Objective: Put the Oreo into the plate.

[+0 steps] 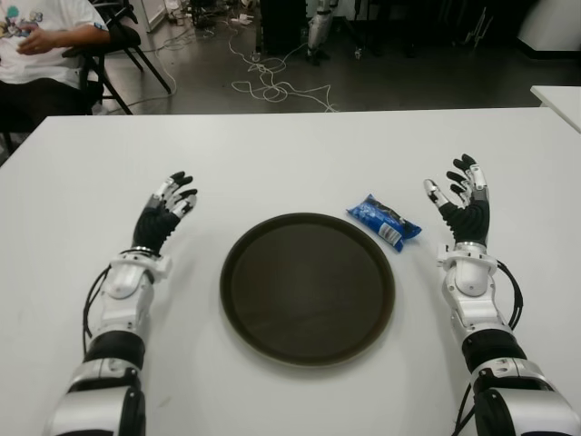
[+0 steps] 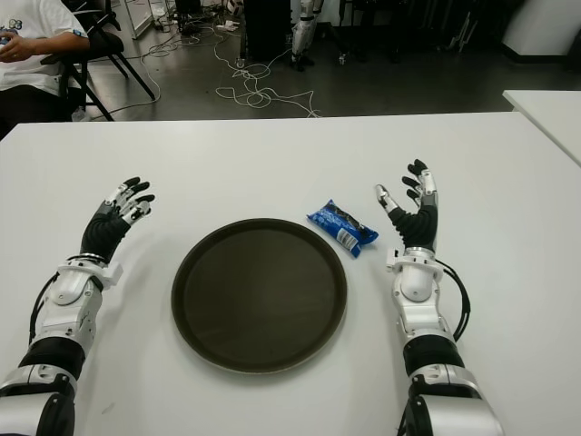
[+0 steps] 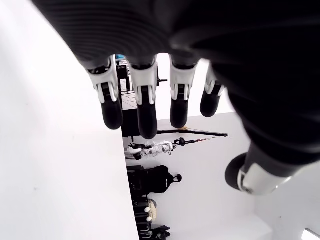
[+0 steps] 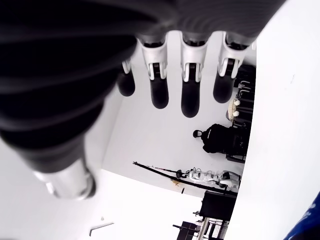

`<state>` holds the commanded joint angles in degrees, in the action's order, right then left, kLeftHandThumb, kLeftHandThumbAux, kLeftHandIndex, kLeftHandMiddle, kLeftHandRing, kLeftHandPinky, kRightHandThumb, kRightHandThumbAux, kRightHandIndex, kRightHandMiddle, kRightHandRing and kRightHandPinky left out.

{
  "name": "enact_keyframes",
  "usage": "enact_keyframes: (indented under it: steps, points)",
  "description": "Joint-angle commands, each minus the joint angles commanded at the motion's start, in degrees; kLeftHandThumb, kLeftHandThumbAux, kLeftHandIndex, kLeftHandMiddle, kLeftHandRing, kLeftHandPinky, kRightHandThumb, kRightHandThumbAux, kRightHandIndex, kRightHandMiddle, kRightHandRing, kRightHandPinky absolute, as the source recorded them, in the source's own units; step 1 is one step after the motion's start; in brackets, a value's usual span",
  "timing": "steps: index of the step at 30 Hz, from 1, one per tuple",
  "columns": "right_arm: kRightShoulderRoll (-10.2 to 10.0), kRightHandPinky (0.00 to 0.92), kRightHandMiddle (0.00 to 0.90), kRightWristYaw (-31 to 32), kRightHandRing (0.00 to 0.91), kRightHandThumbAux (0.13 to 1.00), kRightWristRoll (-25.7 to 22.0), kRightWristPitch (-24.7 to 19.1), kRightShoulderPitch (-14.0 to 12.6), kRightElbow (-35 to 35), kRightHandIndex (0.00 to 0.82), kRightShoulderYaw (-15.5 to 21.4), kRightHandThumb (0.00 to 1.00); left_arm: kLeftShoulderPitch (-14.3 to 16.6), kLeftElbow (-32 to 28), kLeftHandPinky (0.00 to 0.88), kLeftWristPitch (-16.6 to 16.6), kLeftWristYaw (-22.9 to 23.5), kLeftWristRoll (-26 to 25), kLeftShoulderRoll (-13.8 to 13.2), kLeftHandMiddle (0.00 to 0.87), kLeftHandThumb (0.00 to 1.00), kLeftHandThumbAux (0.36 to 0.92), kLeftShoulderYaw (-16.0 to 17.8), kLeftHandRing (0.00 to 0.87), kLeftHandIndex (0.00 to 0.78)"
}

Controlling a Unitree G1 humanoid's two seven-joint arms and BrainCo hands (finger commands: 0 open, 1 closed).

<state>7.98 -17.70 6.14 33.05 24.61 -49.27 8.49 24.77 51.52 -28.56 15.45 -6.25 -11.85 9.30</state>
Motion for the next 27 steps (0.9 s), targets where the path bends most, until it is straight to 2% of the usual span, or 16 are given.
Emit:
enact_keyframes:
  steps: [15,18,27]
  points:
    - [0.4,0.184,0.194,0.0,0.183,0.664,0.1,-0.1,-0.1,0.4,0.103,-0.1,0.343,0.0,-1.1,0.139,0.7,-0.5,0.5,0.2,0.137,0.230,0.606,-0.1,0.132,0.059]
    - [0.5,0.185,0.195,0.4,0.180,0.676,-0.1,-0.4,-0.3,1.2,0.102,-0.2,0.356,-0.2,-1.6,0.120,0.7,-0.7,0.7,0.2,0.127,0.218,0.592,-0.2,0.123,0.054]
    - [1.0,0.199,0.199,-0.4,0.193,0.682,0.9,-1.3,-0.9,2.4,0.109,-0.7,0.330,-0.6,-2.6,0.125,0.9,-0.9,0.7,0.3,0.124,0.223,0.593,-0.5,0.117,0.053]
